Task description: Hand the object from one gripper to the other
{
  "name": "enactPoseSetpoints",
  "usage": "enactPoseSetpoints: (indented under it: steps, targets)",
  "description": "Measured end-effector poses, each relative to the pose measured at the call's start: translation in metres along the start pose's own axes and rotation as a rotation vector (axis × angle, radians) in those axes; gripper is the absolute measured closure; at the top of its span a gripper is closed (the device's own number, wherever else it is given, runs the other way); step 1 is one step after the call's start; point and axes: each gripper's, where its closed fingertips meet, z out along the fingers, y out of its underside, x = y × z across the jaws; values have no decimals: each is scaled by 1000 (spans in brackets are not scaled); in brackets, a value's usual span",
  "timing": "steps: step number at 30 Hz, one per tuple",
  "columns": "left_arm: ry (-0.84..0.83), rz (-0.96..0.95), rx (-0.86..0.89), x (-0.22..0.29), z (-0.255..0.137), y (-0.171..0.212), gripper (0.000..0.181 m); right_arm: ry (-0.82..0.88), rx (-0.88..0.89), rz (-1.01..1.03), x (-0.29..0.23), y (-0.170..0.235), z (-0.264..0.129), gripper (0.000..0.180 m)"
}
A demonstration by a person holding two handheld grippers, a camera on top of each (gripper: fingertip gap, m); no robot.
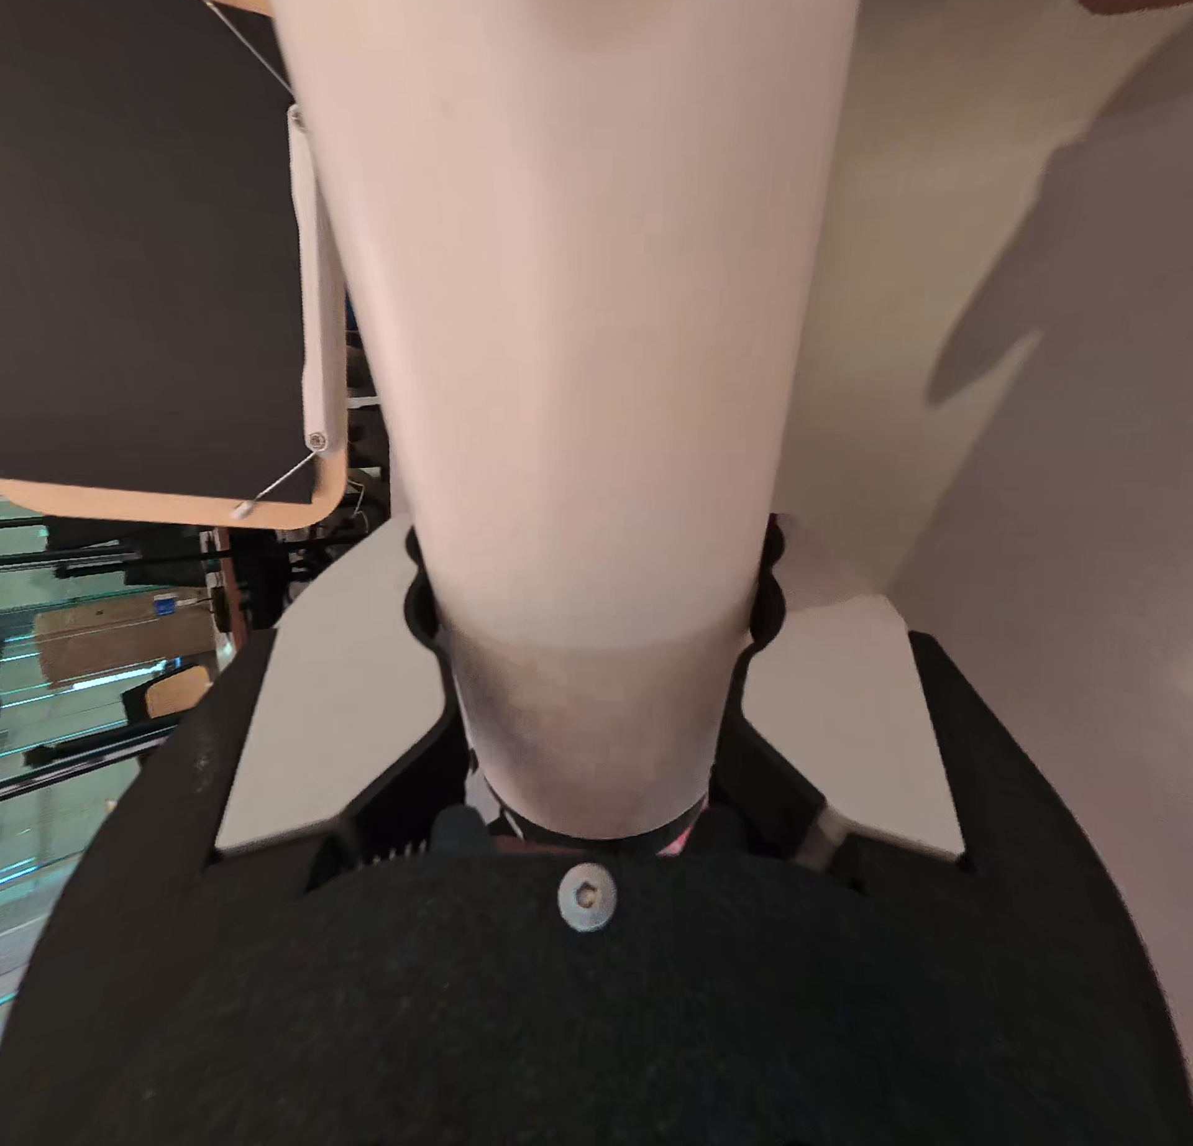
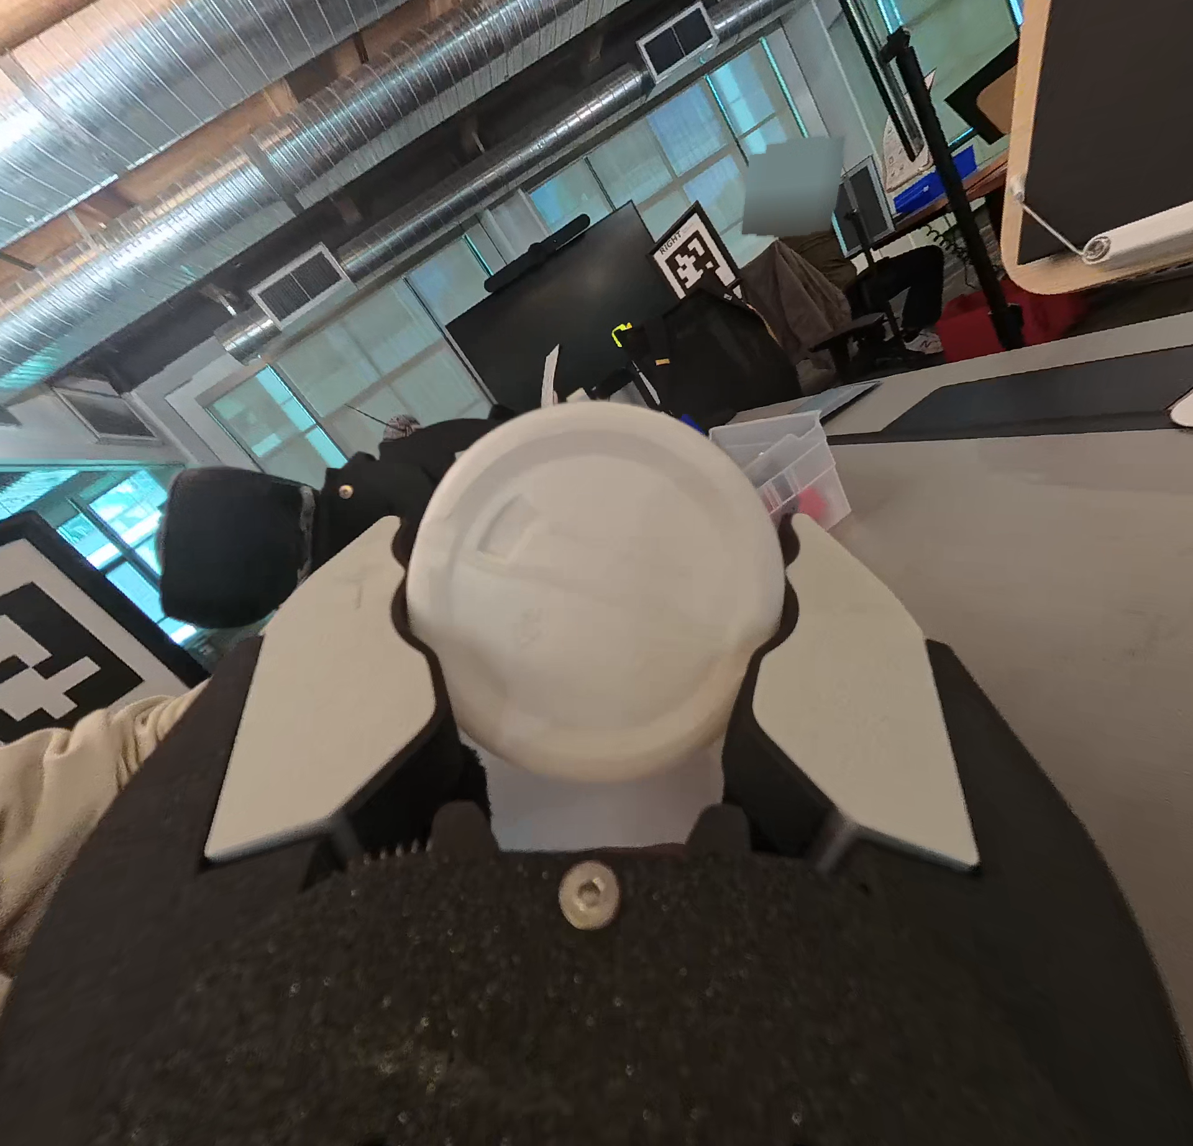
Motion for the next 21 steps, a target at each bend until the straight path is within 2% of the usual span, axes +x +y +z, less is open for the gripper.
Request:
enactPoseSetpoints:
  steps: [5,8,12,16,21]
  targets:
    - [8,-62,-9,8,12,2,86,-40,6,2,-5,-3,-4,77]
    - [16,-174,56,10,19,-2,87,-67,23,-54,-16,-14,-5,85]
    - [45,-410,204,6,21,-5,87,24,-25,-235,-13,-22,-17,75]
    - [175,-679,386,2,16,-15,87,109,-138,-392,1,-21,-28,77]
    - [340,-861,603,3,1,-45,87,66,-181,-381,-3,-33,-13,79]
